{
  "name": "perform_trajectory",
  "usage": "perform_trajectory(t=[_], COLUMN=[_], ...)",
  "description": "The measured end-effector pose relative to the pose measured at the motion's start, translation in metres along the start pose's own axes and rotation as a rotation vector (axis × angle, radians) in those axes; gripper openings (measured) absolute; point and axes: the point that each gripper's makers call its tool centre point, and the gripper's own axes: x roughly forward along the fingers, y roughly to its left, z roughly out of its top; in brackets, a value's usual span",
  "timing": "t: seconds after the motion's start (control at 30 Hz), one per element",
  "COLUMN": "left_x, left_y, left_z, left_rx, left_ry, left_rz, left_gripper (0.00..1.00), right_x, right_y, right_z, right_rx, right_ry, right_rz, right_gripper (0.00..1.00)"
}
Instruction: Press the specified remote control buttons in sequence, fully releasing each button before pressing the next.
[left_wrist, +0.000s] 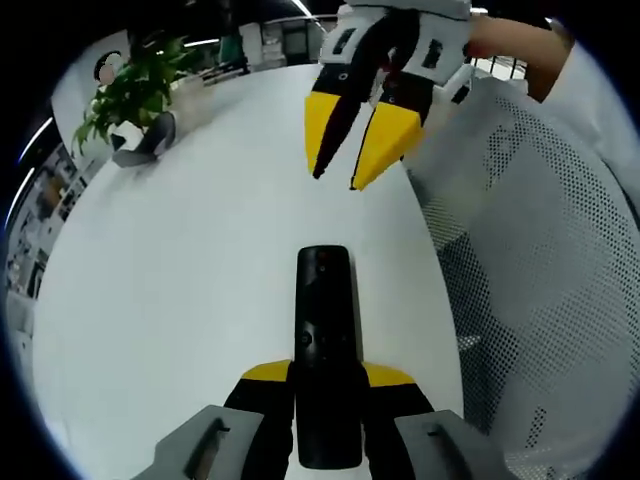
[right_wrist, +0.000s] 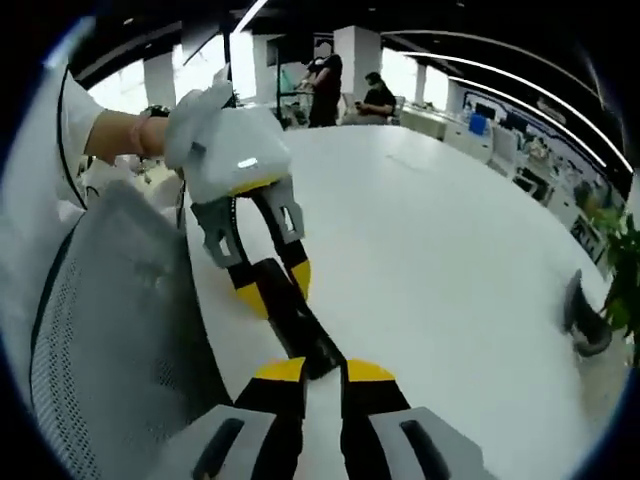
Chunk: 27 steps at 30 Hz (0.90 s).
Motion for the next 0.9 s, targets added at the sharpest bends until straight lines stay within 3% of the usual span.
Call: perform_trajectory(t=[0.07, 0.27, 0.4, 0.8, 0.9], left_x=[0.0, -0.001, -0.001, 0.0, 0.0], left_y=[0.0, 0.0, -0.001, -0.002, -0.003], left_z=[0.0, 0.0, 0.0, 0.002, 0.002], left_rx=[0.004, 0.021, 0.027, 0.05, 0.044], left_ry=[-0.011, -0.053, -0.073, -0.091, -0.083], left_rz=[-0.001, -0.015, -0.022, -0.046, -0.042], left_gripper=[0.25, 0.25, 0.25, 0.25, 0.25], right_x=[0.007, 0.022, 0.027, 0.032, 0.035], right_y=[0.002, 0.004, -0.001, -0.003, -0.003], right_z=[-0.004, -0.01, -0.021, -0.023, -0.025], right_rx=[-0.052, -0.105, -0.182, -0.225, -0.307], right_ry=[0.047, 0.124, 0.196, 0.23, 0.26], right_rz=[0.045, 0.116, 0.116, 0.14, 0.147], right_gripper=[0.0, 0.0, 0.0, 0.0, 0.0])
